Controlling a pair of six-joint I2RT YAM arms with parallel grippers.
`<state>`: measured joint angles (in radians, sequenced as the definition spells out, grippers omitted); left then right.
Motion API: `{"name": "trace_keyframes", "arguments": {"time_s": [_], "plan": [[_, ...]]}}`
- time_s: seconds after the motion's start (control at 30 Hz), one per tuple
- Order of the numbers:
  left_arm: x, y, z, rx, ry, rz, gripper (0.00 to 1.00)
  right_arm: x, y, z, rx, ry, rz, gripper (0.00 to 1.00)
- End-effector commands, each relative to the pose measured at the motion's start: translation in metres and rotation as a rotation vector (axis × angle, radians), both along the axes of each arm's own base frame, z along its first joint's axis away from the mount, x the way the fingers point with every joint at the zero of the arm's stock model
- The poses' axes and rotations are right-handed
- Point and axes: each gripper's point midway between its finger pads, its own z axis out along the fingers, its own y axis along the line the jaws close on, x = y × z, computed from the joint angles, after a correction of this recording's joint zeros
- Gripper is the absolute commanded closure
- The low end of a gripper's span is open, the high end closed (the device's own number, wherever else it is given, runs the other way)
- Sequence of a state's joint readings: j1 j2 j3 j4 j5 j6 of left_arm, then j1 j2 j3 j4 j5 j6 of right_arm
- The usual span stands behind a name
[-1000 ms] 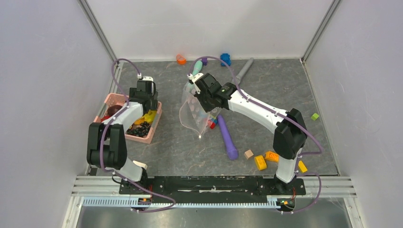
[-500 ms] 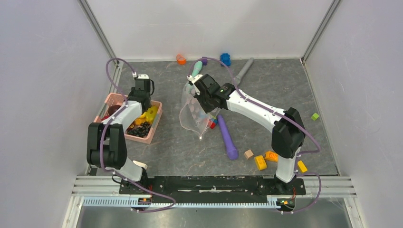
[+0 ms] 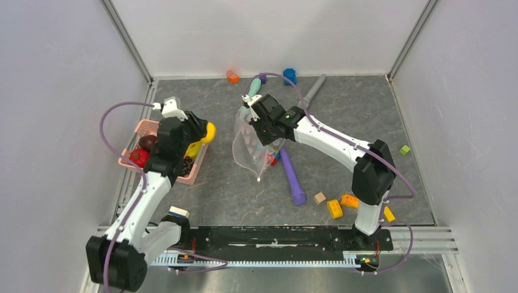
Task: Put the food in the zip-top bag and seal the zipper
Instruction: Pick up the fake fruit from the bin, then place the fake fruit in the zipper food storage bag.
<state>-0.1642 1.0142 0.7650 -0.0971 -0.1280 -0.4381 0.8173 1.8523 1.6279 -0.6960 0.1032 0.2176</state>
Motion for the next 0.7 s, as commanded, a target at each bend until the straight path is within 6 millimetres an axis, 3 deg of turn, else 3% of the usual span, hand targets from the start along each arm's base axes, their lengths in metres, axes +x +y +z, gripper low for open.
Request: {"name": "trace_keyframes", "arguments": {"time_s": [0.0, 0.13, 0.2, 0.27, 0.33, 0.43, 0.67], "plan": [[-0.036, -0.084, 0.064, -0.187, -0.26, -0.296, 0.98, -0.008, 0.016, 0.031, 0.139, 0.0, 0.027, 1.0], [-0.076, -0.126, 0.095, -0.236, -0.387, -0.463, 0.98, -0.014, 0.023, 0.031, 0.169, 0.029, 0.064, 1.0], [-0.087, -0.14, 0.101, -0.259, -0.408, -0.522, 0.98, -0.014, 0.023, 0.03, 0.171, 0.033, 0.062, 1.0], [-0.092, -0.155, 0.101, -0.276, -0.422, -0.578, 0.98, -0.018, 0.026, 0.033, 0.19, 0.041, 0.075, 1.0], [-0.087, -0.166, 0.086, -0.275, -0.386, -0.589, 0.98, -0.022, 0.031, 0.038, 0.229, 0.051, 0.095, 1.0], [-0.076, -0.169, 0.066, -0.202, -0.315, -0.553, 0.98, -0.028, 0.033, 0.048, 0.265, 0.05, 0.117, 1.0], [-0.072, -0.158, 0.053, -0.112, -0.315, -0.505, 0.98, -0.034, 0.023, 0.069, 0.321, 0.045, 0.117, 1.0]]}}
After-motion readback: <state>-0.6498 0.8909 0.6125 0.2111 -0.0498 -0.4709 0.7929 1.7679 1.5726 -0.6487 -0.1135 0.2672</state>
